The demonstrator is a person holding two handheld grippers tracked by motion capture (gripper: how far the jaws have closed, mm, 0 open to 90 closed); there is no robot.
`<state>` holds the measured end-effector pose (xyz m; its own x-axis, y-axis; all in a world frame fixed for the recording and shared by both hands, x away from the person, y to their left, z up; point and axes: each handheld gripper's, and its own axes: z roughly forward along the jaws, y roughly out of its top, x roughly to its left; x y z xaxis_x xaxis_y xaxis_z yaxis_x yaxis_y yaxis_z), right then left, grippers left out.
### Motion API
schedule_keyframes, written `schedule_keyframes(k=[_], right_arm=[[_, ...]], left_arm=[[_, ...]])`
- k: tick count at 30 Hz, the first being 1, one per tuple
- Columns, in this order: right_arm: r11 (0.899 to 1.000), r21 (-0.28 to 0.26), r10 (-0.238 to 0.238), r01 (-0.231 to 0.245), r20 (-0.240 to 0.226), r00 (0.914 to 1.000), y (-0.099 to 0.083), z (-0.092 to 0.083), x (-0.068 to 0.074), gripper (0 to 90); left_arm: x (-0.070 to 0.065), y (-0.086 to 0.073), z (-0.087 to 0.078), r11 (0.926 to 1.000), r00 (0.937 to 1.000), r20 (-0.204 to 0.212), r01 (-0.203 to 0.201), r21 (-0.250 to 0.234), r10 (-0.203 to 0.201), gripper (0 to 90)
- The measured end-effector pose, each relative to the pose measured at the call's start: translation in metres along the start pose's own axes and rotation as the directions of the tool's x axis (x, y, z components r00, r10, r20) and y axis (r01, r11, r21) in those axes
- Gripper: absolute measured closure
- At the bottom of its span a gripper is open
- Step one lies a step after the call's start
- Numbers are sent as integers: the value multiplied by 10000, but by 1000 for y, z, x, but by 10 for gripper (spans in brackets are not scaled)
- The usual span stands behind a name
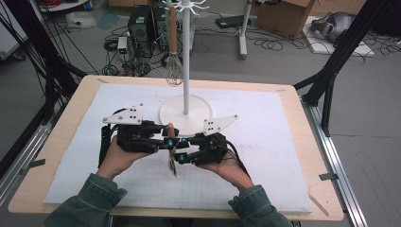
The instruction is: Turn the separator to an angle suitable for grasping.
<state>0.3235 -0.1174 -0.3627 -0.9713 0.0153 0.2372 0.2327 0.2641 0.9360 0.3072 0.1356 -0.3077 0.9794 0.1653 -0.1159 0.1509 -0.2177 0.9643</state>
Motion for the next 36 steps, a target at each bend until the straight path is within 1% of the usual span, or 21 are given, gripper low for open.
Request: schedule_keyframes(k=[2, 3, 5, 6, 8, 9, 10, 11, 12, 14, 16, 17, 20, 23, 24, 28, 30, 31, 32, 34, 36], right_arm=[[10000, 79, -35, 40, -529, 9986, 3, 1, -3, 521], [9998, 76, -175, 180, -601, 9980, 4, 1, -3, 522], [9995, 151, -253, 269, -992, 9948, 6, 4, -4, 525], [9991, 165, -365, 385, -1066, 9936, 6, 6, -3, 534], [9985, 210, -473, 505, -1333, 9899, 6, 8, -3, 580], [9980, 245, -543, 579, -1295, 9901, 6, 9, -3, 619], [9979, 310, -517, 568, -1454, 9880, 6, 10, -2, 655], [9967, 268, -722, 767, -1401, 9875, 6, 10, -1, 663], [9956, 256, -871, 907, -1166, 9894, 7, 11, 1, 670], [9963, 262, -796, 824, -941, 9924, 7, 11, 4, 674], [9961, 300, -818, 835, -547, 9951, 8, 10, 6, 677], [9963, 298, -791, 803, -409, 9960, 8, 11, 7, 677], [9958, 364, -837, 835, 28, 9965, 9, 13, 8, 678], [9957, 412, -858, 835, 560, 9947, 10, 15, 10, 678], [9947, 449, -959, 925, 803, 9921, 10, 16, 10, 678], [9957, 444, -877, 815, 1654, 9823, 12, 16, 13, 677], [9955, 487, -893, 810, 2024, 9752, 13, 17, 14, 678], [9951, 574, -912, 801, 2273, 9695, 14, 18, 15, 678], [9944, 608, -983, 862, 2376, 9664, 14, 19, 15, 678], [9946, 658, -938, 797, 2514, 9633, 14, 20, 17, 677], [9932, 694, -1079, 930, 2584, 9600, 14, 20, 17, 676]], left_arm=[[0, 1, 1, 10000, 9996, 266, -80, 49, 78, 678], [0, 2, 1, 9999, 9989, 463, -91, 44, 89, 678], [0, 2, 2, 10000, 9974, 709, -89, -12, 89, 678], [0, 3, 2, 9998, 9960, 878, -194, 63, 188, 678], [-1, 4, 3, 9998, 9927, 1193, -196, 90, 184, 678], [-1, 4, 3, 9996, 9926, 1194, -252, 93, 239, 678], [-1, 4, 3, 9996, 9926, 1197, -242, 108, 227, 678], [0, 4, 2, 9997, 9930, 1162, -214, 106, 200, 677], [0, 4, 1, 9998, 9937, 1111, -154, 86, 144, 676], [0, 3, -1, 9998, 9959, 890, -182, 93, 173, 673], [0, 3, -2, 9997, 9975, 680, -220, 126, 211, 669], [-1, 3, -2, 9995, 9985, 479, -265, 187, 256, 667], [-2, 3, -2, 9995, 9996, 88, -274, 184, 272, 663], [-4, 3, -3, 9995, 9986, -475, -223, 219, 234, 622], [-5, 3, -3, 9997, 9974, -701, -185, 167, 196, 609], [-7, 3, -4, 9996, 9884, -1510, -156, 227, 189, 586], [-8, 4, -4, 9995, 9823, -1859, -212, 215, 248, 602], [-8, 4, -4, 9994, 9800, -1968, -240, 248, 284, 624], [-9, 4, -4, 9993, 9773, -2095, -275, 241, 319, 658], [-9, 4, -4, 9993, 9783, -2046, -281, 242, 325, 688], [-9, 5, -4, 9993, 9817, -1876, -293, 225, 331, 694]])
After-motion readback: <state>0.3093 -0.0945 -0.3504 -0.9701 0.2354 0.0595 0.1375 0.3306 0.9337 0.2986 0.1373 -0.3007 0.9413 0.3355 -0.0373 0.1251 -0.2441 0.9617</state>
